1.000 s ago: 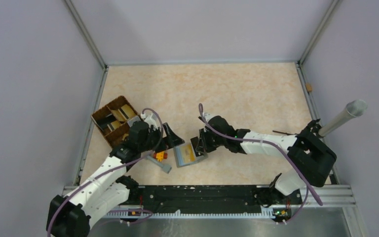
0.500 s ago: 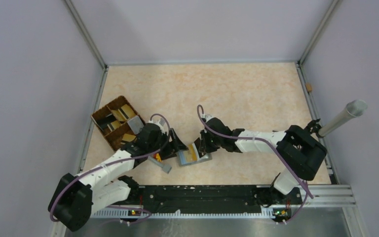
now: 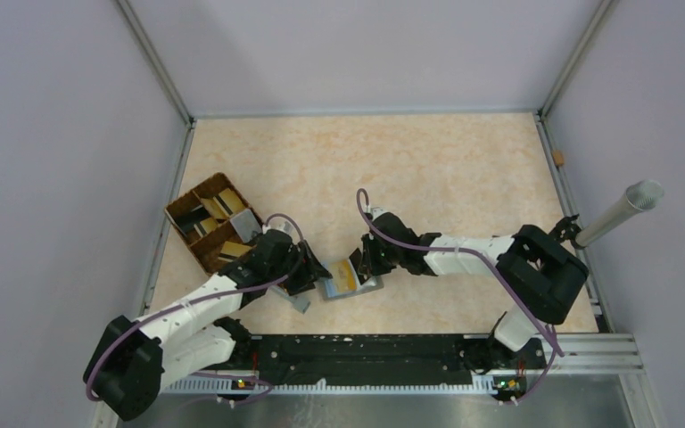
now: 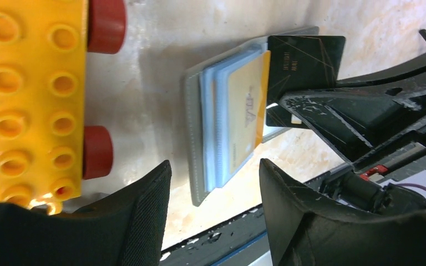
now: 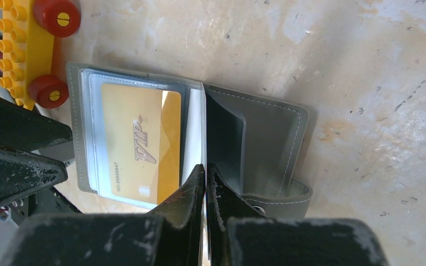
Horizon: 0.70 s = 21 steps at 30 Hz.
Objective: Put the credit cards into the card holder
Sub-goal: Turn over the card slot in the card holder.
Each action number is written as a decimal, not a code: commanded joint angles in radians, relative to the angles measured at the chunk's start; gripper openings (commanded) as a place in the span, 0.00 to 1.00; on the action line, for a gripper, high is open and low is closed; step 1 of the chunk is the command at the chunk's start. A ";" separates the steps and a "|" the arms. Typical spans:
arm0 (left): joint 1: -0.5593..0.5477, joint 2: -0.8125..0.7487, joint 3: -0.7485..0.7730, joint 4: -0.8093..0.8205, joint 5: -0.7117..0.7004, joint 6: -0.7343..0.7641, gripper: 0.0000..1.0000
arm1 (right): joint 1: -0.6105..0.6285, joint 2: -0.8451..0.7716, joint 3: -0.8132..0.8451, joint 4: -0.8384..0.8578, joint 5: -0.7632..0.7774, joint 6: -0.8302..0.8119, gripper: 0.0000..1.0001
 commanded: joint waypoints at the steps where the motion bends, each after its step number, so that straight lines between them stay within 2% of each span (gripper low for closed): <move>1: -0.004 -0.026 0.018 -0.078 -0.079 0.004 0.61 | -0.014 0.044 -0.038 -0.063 0.038 -0.014 0.00; 3: -0.004 -0.019 0.007 -0.069 -0.075 -0.001 0.59 | -0.016 0.045 -0.038 -0.063 0.037 -0.015 0.00; 8: -0.004 -0.010 -0.030 0.008 -0.049 -0.029 0.43 | -0.017 0.047 -0.037 -0.062 0.033 -0.011 0.00; 21: -0.004 0.057 -0.066 0.122 -0.013 -0.038 0.40 | -0.017 0.054 -0.037 -0.054 0.026 -0.005 0.00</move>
